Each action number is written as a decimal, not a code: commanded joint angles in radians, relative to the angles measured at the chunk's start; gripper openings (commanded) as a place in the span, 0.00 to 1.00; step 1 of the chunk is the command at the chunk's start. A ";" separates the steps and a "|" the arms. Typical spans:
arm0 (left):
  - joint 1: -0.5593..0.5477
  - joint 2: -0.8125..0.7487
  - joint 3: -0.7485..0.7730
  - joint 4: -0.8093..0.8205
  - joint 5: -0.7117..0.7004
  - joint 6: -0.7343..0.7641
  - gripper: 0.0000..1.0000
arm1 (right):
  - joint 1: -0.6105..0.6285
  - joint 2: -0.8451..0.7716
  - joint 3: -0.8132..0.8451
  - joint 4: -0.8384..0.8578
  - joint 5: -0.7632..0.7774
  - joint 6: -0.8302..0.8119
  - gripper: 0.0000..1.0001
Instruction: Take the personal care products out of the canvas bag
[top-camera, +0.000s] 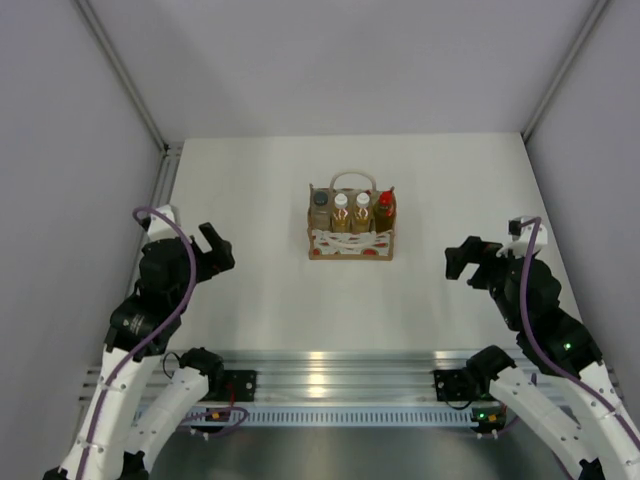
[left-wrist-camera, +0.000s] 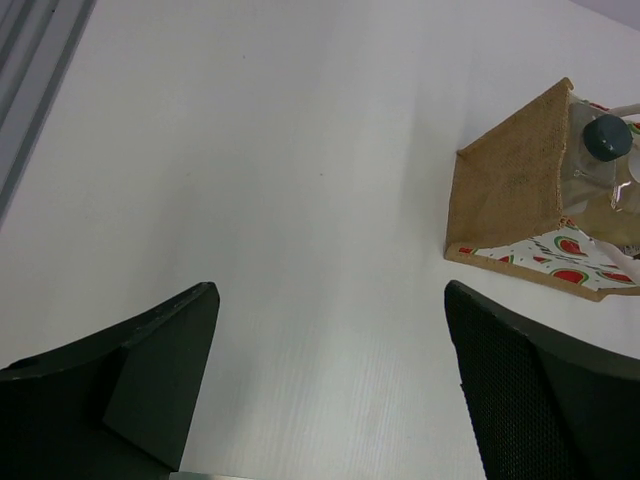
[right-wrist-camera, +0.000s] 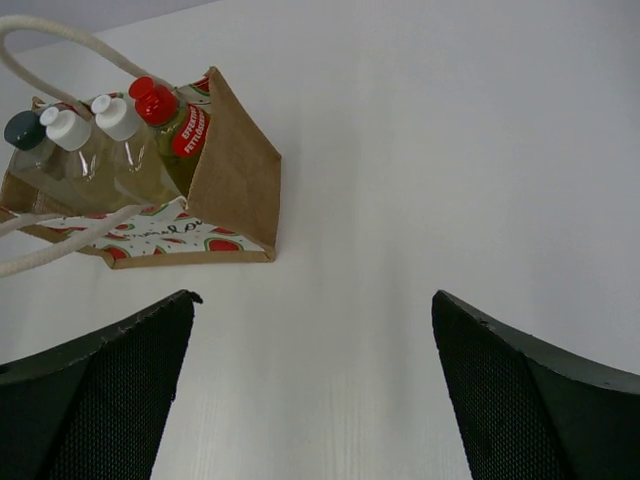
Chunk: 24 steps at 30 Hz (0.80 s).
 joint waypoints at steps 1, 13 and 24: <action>-0.002 -0.007 -0.006 0.012 -0.014 -0.042 0.99 | 0.016 -0.007 0.056 -0.012 0.030 0.007 1.00; -0.004 0.142 0.030 0.116 0.306 -0.318 0.99 | 0.014 -0.024 0.062 -0.012 -0.045 0.000 0.99; -0.168 0.421 0.079 0.282 0.205 -0.461 0.92 | 0.016 -0.023 0.009 -0.009 -0.089 0.023 0.99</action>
